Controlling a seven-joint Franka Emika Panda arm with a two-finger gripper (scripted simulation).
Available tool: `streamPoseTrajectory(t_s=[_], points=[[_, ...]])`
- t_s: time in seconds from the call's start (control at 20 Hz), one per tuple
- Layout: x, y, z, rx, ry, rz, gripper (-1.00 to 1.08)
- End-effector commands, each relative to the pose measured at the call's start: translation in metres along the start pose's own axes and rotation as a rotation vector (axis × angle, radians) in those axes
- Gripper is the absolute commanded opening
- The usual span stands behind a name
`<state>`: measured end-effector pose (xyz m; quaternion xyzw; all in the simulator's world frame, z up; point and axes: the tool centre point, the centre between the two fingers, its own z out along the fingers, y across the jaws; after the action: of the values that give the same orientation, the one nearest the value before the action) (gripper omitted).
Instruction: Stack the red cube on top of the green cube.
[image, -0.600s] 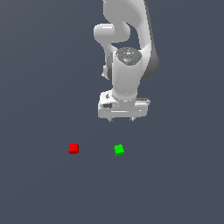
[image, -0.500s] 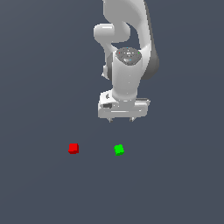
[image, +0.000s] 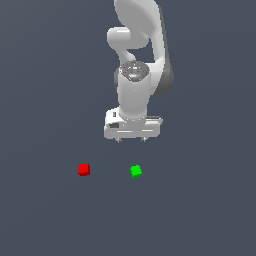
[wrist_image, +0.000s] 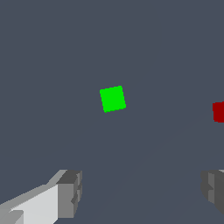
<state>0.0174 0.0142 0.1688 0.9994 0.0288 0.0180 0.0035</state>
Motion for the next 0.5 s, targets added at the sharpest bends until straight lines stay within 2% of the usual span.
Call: streamPoseTrajectory(t_s=[0.0,0.45], points=[[0.002,0.017,0.008,0.000,-0.003,-0.004,1.00],[0.018,0.098,0.046,0.004,-0.016,-0.029,1.00]])
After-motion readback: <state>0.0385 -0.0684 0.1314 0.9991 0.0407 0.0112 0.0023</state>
